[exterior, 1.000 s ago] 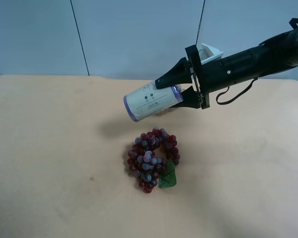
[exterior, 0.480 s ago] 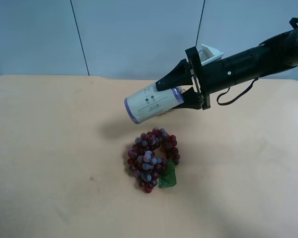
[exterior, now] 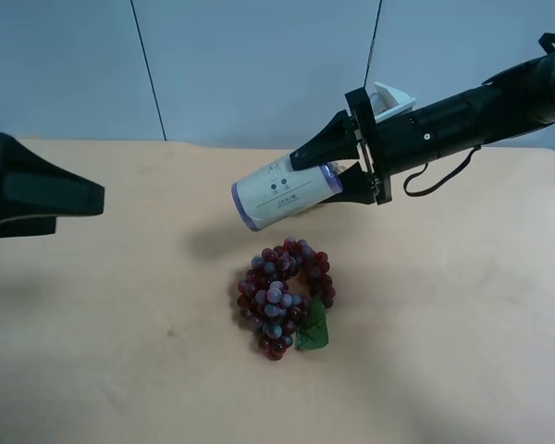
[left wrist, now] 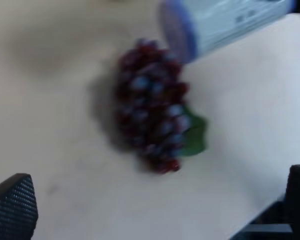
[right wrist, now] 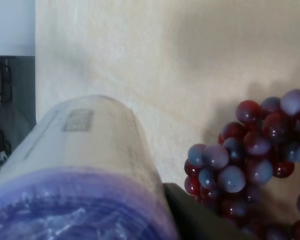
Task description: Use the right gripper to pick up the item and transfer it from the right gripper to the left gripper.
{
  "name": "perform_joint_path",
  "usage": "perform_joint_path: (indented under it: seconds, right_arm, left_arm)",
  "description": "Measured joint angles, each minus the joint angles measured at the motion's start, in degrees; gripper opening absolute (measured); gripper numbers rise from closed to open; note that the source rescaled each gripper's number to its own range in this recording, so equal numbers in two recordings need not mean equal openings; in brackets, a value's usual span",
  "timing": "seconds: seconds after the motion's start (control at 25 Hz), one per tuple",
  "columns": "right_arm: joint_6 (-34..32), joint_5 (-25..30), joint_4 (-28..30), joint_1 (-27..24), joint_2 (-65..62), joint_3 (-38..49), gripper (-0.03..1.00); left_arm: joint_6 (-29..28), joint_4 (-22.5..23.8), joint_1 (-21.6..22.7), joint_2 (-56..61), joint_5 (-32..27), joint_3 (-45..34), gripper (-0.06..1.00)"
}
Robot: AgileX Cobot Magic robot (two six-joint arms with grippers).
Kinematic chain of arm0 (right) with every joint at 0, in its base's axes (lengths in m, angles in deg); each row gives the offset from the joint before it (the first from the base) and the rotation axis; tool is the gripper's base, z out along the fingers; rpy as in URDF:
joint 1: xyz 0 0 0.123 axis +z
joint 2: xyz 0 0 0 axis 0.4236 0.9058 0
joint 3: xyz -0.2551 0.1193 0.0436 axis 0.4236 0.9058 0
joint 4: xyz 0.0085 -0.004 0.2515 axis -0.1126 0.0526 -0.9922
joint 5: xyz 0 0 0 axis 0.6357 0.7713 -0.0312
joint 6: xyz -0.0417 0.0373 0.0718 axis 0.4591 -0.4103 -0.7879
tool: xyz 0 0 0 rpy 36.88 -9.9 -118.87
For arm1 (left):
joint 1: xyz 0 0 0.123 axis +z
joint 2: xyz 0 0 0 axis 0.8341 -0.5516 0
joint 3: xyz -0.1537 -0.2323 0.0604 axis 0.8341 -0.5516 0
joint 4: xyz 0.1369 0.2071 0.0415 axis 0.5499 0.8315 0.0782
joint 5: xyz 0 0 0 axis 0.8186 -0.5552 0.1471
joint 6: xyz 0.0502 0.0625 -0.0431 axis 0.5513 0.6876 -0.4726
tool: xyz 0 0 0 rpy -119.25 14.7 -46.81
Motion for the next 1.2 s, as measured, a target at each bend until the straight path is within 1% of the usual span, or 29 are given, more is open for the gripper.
perform_joint_path:
  seconds: [0.08, 0.16, 0.36, 0.48, 0.6, 0.72, 0.84, 1.04, 1.2]
  right_arm:
    - [0.00, 0.00, 0.00, 0.00, 0.00, 0.00, 0.01]
    - [0.00, 0.00, 0.00, 0.00, 0.00, 0.00, 0.01]
    - [0.00, 0.00, 0.00, 0.00, 0.00, 0.00, 0.01]
    - [0.00, 0.00, 0.00, 0.00, 0.00, 0.00, 0.01]
    - [0.00, 0.00, 0.00, 0.00, 0.00, 0.00, 0.01]
    - [0.00, 0.00, 0.00, 0.00, 0.00, 0.00, 0.01]
    - [0.00, 0.00, -0.24, 0.00, 0.00, 0.00, 0.01]
    - [0.00, 0.00, -2.23, 0.31, 0.00, 0.00, 0.01]
    - [0.00, -0.06, -2.99, 2.03, 0.00, 0.00, 0.01]
  left_arm:
    - [5.47, -5.21, 0.00, -5.55, -1.11, 0.05, 1.00]
    - [10.61, -9.33, 0.00, -10.61, -2.71, 0.05, 1.00]
    - [22.85, -20.35, 0.00, -22.60, -8.57, 0.10, 1.00]
    - [28.38, -25.81, 0.00, -29.38, -11.79, 0.15, 1.00]
    - [33.04, -29.73, 0.00, -35.77, -15.43, 0.21, 1.00]
    - [37.07, -32.36, 0.00, -40.95, -17.61, 0.26, 1.00]
    - [39.24, -33.99, 0.00, -44.89, -17.90, 0.59, 1.00]
    - [39.38, -34.06, 0.00, -49.43, -17.90, 4.38, 1.00]
    - [38.87, -34.39, 0.00, -50.98, -17.95, 6.13, 1.00]
